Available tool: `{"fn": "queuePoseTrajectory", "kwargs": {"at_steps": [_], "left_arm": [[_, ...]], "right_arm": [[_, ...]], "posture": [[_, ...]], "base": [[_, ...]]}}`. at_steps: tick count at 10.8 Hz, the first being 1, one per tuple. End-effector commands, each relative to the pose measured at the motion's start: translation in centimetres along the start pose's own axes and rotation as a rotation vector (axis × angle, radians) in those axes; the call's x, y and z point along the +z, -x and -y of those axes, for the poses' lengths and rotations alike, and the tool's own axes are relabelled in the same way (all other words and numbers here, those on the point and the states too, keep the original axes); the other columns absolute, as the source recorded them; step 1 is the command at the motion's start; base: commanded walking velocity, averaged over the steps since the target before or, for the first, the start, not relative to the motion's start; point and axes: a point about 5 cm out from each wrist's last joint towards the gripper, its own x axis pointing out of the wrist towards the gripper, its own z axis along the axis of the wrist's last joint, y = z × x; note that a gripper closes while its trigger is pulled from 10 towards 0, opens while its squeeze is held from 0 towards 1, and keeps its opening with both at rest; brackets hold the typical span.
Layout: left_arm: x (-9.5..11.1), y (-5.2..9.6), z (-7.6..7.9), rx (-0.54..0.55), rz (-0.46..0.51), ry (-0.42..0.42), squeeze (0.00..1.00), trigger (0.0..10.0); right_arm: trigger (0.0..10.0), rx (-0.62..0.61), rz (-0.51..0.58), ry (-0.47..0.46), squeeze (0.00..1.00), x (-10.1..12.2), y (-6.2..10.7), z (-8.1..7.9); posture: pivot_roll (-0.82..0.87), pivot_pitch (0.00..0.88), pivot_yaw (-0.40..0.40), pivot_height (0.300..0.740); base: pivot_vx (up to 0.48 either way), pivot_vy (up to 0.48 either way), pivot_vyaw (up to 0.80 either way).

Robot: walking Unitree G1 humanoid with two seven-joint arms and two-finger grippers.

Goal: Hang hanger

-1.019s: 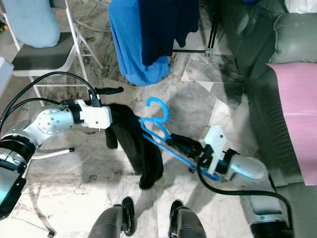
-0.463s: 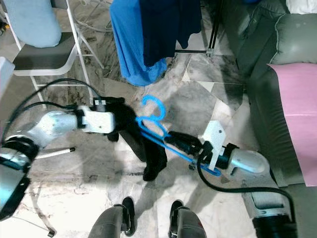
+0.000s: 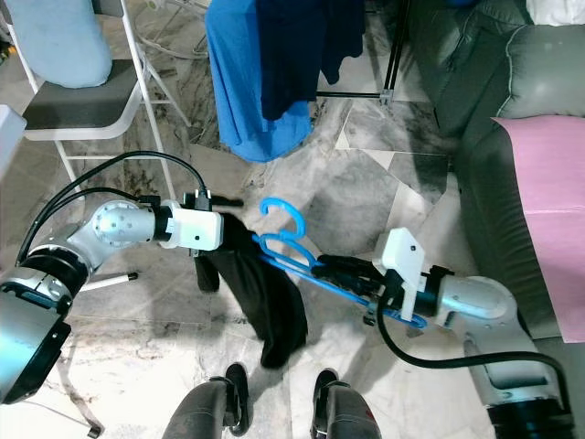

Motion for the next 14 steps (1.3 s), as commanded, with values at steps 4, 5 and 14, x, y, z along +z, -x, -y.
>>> {"fn": "queuePoseTrajectory", "kwargs": {"at_steps": [4, 5, 14], "left_arm": [[-0.7, 0.8, -0.5, -0.093, -0.041, 0.098, 0.00, 0.0], [-0.6, 0.9, -0.7, -0.095, -0.038, 0.107, 0.00, 0.0], [-0.7, 0.4, 1.3, -0.243, -0.021, 0.134, 0.00, 0.0]], "right_arm": [[10.0, 0.088, 0.006, 0.074, 0.00, 1.0, -0.4, -0.5], [10.0, 0.087, 0.004, 0.075, 0.00, 0.9, -0.5, -0.6], [10.0, 0.062, -0.011, 0.121, 0.00, 0.9, -0.6, 0.3]], "posture": [[-0.10, 0.270, 0.097, 0.740], [-0.10, 0.271, 0.098, 0.740], [-0.10, 0.281, 0.103, 0.740]], "base": [[0.000, 0.000, 0.00], [0.000, 0.000, 0.00], [0.000, 0.000, 0.00]]}}
